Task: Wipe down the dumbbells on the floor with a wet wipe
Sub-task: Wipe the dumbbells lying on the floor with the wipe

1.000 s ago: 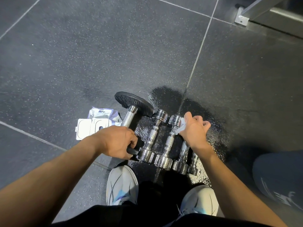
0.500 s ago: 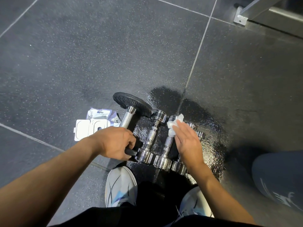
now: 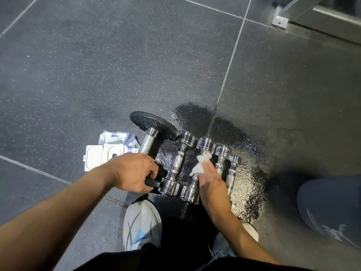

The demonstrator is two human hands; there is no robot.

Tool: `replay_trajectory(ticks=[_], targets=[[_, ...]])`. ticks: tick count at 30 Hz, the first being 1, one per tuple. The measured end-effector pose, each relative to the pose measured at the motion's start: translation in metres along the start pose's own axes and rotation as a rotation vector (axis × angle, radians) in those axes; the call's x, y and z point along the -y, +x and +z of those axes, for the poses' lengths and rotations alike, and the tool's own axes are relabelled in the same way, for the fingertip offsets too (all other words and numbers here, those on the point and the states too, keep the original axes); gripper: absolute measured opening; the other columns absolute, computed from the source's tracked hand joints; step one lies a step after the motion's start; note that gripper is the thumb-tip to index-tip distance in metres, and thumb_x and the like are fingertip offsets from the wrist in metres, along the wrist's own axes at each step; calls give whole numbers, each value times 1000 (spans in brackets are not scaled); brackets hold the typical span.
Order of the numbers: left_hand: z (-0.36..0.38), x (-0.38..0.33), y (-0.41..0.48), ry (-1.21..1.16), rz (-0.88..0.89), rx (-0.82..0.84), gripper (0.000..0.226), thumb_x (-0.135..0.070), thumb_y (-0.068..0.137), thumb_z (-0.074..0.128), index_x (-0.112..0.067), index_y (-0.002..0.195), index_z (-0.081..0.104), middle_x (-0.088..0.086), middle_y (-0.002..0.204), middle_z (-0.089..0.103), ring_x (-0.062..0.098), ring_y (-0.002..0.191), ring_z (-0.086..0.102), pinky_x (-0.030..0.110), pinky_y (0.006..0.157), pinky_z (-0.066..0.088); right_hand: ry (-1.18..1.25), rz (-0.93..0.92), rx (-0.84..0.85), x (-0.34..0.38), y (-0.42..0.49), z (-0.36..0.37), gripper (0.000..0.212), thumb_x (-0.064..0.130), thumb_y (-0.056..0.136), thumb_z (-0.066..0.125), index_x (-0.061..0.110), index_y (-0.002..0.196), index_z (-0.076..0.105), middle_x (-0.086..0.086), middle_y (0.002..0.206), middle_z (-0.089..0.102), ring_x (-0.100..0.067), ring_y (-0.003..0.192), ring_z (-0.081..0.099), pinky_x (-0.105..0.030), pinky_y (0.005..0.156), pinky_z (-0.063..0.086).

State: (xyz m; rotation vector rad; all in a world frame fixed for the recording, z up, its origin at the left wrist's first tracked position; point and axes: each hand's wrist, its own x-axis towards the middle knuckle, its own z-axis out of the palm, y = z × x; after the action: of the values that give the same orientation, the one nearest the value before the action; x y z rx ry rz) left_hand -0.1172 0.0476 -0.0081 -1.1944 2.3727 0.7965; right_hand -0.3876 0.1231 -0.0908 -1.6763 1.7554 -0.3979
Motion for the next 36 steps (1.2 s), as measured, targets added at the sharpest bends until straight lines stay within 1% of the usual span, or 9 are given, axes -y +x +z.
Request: replay_trajectory(ticks=[2,5,8,12,17,20,32,34,36], targets=[[0,1,0,-1,5,2,23,-57,77,61,-36,87,57,-17,78,47,-1,73,45,21,62,34,181,105,-32,9,3,-7,40,34,106,30,28,137,55,-7,130,64,11,93,56,-21,72,56],[1,1,0,-6,5,11,24,-58,77,61,-37,87,56,-17,79,47,-1,75,46,22,63,34,289,179,-63,26,16,-17,31,22,108,38,34,134,50,7,73,60,3,48,46,-15,42,35],[1,0,0,-4,3,16,23,-58,78,61,-37,87,56,-18,78,46,-5,72,44,22,62,33,225,145,-19,31,29,-14,36,30,106,43,28,141,53,-1,109,70,-4,72,63,-12,52,48],[2,1,0,-7,0,19,23,-58,79,62,-38,87,56,-18,78,45,-8,72,43,16,60,30,77,104,160,19,9,-7,45,22,102,49,26,147,51,-8,151,48,-28,133,50,-38,110,44],[1,0,-1,-18,3,12,20,-55,79,63,-39,86,54,-19,77,44,-6,70,43,20,63,33,139,148,213,27,9,-25,39,12,103,47,26,136,61,-8,100,73,-10,69,66,-13,54,47],[1,1,-1,-15,4,11,22,-56,79,63,-37,88,57,-18,78,46,-3,73,45,21,62,34,70,127,77,27,35,-39,37,18,105,45,23,137,62,-3,107,72,-9,49,51,-14,36,32],[3,4,1,-41,8,12,24,-56,78,66,-36,87,59,-16,77,51,-8,74,47,25,68,44,-131,11,511,27,3,-57,30,16,107,41,34,111,64,0,65,64,-6,41,42,-19,37,33],[3,4,1,-39,13,13,22,-55,77,67,-37,84,56,-17,76,50,-8,74,47,25,68,44,-209,-14,507,34,-16,-52,26,20,107,39,24,119,62,-7,89,69,-4,52,51,-19,45,46],[4,4,1,-41,14,13,22,-54,77,69,-38,82,54,-17,76,50,-6,74,48,24,67,43,-263,-44,505,29,-40,-37,47,26,107,37,22,154,36,-20,145,51,-20,104,67,-31,90,58]])
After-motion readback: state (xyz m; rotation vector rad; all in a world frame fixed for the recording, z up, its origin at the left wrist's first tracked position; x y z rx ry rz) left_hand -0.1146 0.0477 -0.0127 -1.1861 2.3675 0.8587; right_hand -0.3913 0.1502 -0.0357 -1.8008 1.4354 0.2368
